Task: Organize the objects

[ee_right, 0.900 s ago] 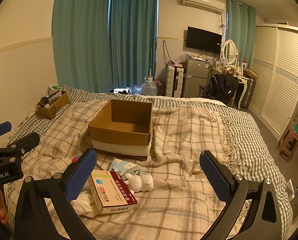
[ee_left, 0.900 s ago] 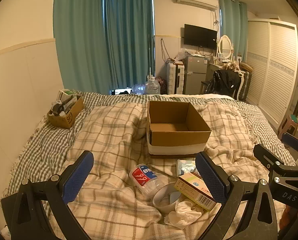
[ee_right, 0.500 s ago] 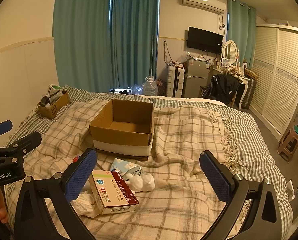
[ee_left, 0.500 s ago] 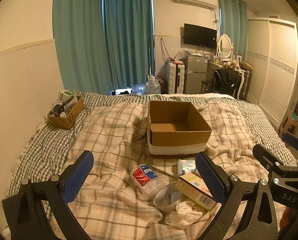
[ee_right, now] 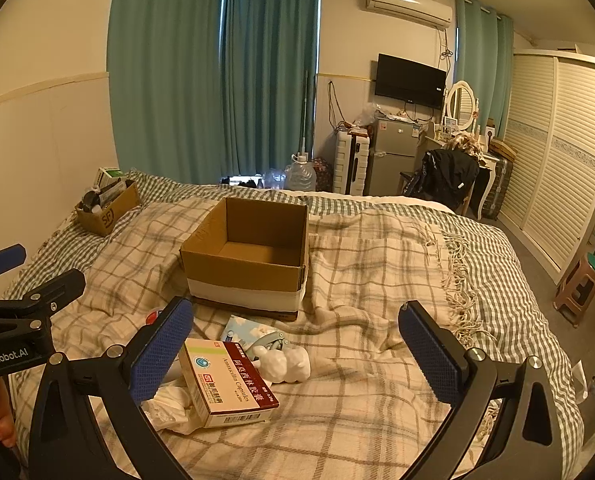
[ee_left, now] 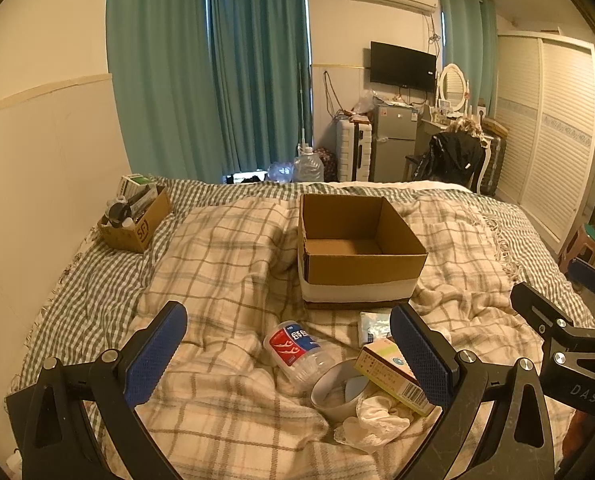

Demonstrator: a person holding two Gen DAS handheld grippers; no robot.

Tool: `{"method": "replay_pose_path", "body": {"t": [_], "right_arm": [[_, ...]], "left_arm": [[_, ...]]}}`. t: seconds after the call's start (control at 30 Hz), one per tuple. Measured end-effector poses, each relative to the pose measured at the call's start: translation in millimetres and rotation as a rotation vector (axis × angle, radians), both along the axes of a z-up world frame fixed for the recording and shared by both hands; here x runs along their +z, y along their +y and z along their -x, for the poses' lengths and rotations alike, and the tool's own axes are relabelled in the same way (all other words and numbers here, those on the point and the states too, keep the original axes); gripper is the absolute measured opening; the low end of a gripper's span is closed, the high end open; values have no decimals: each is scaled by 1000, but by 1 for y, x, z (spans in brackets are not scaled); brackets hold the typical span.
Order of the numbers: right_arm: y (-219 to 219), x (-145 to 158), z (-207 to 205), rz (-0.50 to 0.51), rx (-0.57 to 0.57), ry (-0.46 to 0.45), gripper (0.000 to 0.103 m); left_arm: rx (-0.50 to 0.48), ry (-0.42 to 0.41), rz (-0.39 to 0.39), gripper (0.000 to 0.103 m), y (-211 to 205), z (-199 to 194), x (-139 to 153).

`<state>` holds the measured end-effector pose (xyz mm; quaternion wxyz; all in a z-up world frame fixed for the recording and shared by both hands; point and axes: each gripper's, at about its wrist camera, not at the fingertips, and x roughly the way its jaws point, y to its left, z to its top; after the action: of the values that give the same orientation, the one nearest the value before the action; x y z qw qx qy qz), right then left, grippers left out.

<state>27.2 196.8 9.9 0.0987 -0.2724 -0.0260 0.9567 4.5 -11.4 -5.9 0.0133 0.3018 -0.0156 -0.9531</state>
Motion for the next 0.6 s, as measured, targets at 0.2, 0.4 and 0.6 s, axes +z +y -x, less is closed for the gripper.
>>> {"method": "replay_pose_path", "body": {"t": [0.2,0.4,0.6], "right_arm": [[-1,1,-2,-4,0,3,103],[-2,7,-6,-10,-2,16,103],[-5,10,-6,-21,-14,21,103]], "left_arm": [[1,1,1,103,-1,-1,1],[13,-2,-7,103,-5,-1,3],[8,4,-4,103,-8,-3,3]]}}
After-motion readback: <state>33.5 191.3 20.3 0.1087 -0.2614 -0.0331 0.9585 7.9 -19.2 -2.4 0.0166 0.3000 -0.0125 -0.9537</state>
